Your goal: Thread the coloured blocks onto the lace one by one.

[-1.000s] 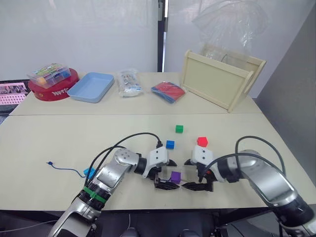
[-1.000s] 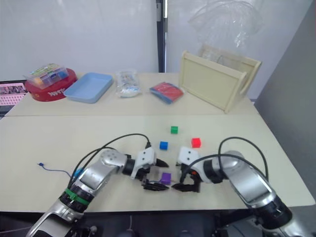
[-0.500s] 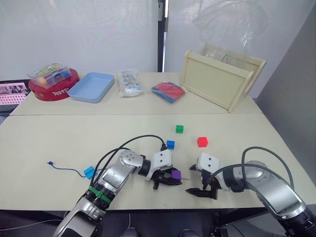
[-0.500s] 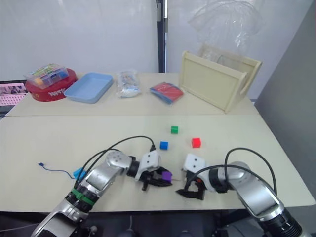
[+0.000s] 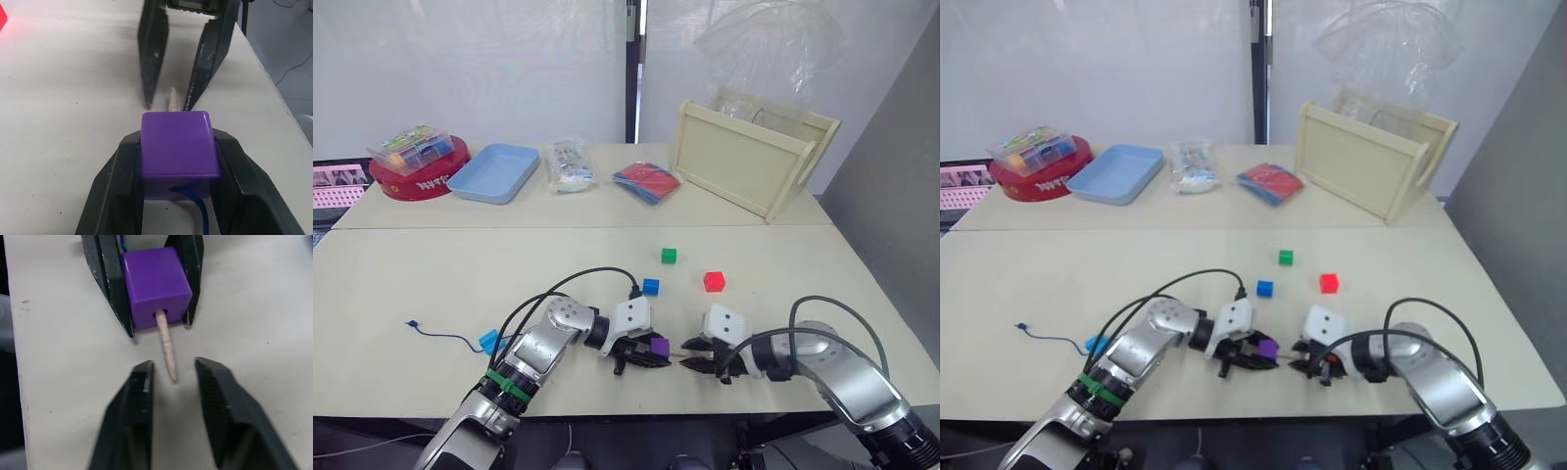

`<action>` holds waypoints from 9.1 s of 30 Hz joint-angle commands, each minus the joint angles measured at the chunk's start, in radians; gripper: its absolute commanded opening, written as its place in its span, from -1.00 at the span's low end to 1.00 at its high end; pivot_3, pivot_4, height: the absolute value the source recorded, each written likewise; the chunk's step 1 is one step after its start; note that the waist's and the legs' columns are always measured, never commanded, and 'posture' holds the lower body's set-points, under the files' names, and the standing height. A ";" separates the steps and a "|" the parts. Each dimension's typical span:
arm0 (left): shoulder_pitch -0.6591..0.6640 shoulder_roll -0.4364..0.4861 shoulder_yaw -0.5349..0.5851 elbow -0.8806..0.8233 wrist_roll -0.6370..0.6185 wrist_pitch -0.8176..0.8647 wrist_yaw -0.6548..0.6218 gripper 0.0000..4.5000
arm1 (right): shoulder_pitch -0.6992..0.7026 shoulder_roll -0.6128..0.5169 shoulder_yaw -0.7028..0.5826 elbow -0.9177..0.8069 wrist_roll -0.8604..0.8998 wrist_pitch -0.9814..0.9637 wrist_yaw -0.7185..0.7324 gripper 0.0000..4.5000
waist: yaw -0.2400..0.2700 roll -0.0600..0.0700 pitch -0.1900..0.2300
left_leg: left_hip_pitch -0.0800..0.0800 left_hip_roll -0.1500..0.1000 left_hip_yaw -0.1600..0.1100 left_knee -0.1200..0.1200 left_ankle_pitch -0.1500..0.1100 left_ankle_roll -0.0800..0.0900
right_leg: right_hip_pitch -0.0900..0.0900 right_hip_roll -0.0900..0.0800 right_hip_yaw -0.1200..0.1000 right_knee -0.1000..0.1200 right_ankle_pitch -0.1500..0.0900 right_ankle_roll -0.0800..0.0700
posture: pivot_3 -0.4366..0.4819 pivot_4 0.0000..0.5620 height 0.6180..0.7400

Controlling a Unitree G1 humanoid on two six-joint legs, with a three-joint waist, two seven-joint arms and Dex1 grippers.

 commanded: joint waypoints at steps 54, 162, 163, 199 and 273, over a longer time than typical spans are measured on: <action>0.166 0.481 0.362 -0.219 -0.281 0.172 -0.149 0.70 | -0.163 0.056 0.128 0.011 -0.027 0.031 0.033 -1.00 | -0.022 0.000 0.000 | 0.000 0.002 0.000 -0.002 0.000 0.000 | -0.002 0.001 0.000 0.002 0.000 0.000 | -0.05 -0.47 1.00; 0.096 0.142 0.140 -0.054 -0.106 0.015 0.022 -1.00 | 0.429 0.703 0.025 -0.307 -0.272 -0.084 -0.964 -0.47 | -0.022 0.000 0.000 | -0.001 0.001 0.000 -0.004 0.000 0.000 | -0.004 0.000 0.000 0.003 0.000 0.000 | -0.05 -0.47 1.00; 0.096 0.143 0.138 -0.053 -0.106 0.014 0.019 -1.00 | 0.438 0.697 0.017 -0.314 -0.261 -0.064 -0.958 -0.47 | -0.027 0.000 0.000 | -0.001 0.001 0.000 -0.004 0.000 -0.001 | -0.004 0.000 0.001 0.002 0.000 0.000 | -0.05 -0.47 1.00; 0.110 0.138 0.144 -0.083 -0.105 0.036 0.033 -1.00 | 0.002 -0.013 -0.101 -0.220 0.139 0.137 -0.115 0.99 | -0.021 0.000 0.000 | 0.001 0.000 -0.001 -0.002 0.000 0.000 | 0.000 0.000 0.000 0.001 0.000 0.000 | -0.05 -0.47 1.00; 0.031 0.053 0.049 -0.213 -0.108 0.178 0.069 -1.00 | -0.189 0.106 0.111 0.203 -0.069 -0.205 0.207 -0.48 | -0.017 -0.001 0.000 | 0.000 0.001 0.000 0.000 0.000 0.000 | 0.000 0.000 0.000 0.001 0.000 0.000 | -0.05 -0.47 1.00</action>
